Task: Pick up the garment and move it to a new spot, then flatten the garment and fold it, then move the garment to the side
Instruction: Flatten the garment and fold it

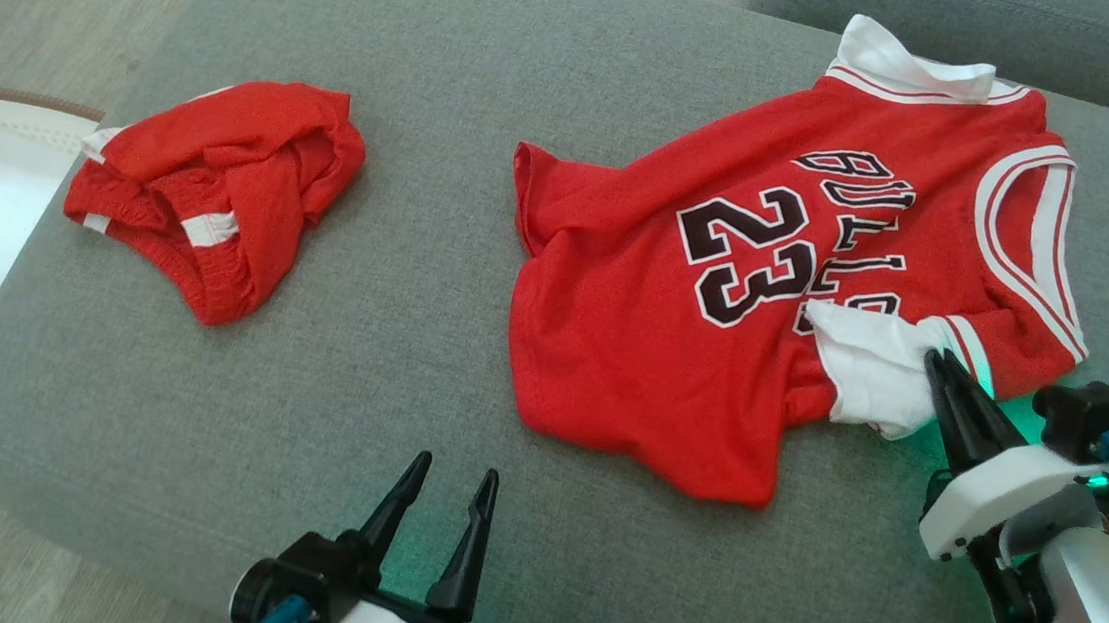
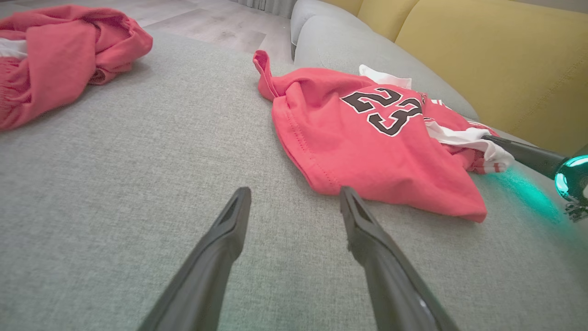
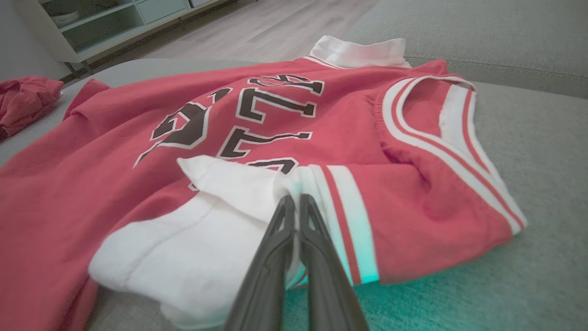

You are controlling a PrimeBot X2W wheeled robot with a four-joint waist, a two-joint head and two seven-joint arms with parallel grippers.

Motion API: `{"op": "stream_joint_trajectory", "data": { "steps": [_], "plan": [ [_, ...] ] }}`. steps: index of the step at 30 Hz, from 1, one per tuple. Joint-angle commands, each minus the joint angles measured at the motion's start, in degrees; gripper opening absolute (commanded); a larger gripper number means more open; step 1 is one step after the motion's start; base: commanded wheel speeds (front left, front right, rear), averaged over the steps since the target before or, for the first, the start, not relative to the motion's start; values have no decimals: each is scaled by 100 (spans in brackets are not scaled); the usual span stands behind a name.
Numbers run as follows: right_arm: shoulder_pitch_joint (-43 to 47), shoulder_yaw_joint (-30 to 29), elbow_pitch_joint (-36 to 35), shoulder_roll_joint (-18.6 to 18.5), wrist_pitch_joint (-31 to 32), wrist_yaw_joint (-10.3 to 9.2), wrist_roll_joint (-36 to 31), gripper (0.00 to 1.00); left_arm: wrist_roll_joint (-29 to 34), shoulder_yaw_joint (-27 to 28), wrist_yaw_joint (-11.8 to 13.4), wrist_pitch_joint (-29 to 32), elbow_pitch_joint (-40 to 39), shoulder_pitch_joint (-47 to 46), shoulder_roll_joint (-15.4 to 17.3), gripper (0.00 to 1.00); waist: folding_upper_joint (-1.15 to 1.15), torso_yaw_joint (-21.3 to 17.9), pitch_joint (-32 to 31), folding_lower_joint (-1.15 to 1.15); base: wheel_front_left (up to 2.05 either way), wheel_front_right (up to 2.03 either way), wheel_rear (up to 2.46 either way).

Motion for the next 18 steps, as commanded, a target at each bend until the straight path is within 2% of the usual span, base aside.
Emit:
{"op": "stream_joint_trajectory", "data": {
  "steps": [1, 5, 11, 18],
  "plan": [
    [-13, -3, -65, -9, 19, 1, -97, 0, -24, 184, -4, -55, -117, -59, -3, 100, 0, 10, -17, 0, 0, 0, 0],
    [-74, -156, -30, 40, -72, 1, -218, 0, -5, 238, -4, -55, -71, -22, -3, 100, 0, -12, -98, 0, 0, 0, 0],
    [-116, -372, -371, 35, -481, 1, -247, 0, 64, 380, -17, -55, -66, 99, -3, 100, 0, -260, -412, 0, 0, 0, 0],
    [422, -254, -1177, -514, -604, 1, -1, 0, 155, 609, -50, -55, -53, 274, -3, 100, 0, -804, -804, 0, 0, 0, 0]
  ]
}}
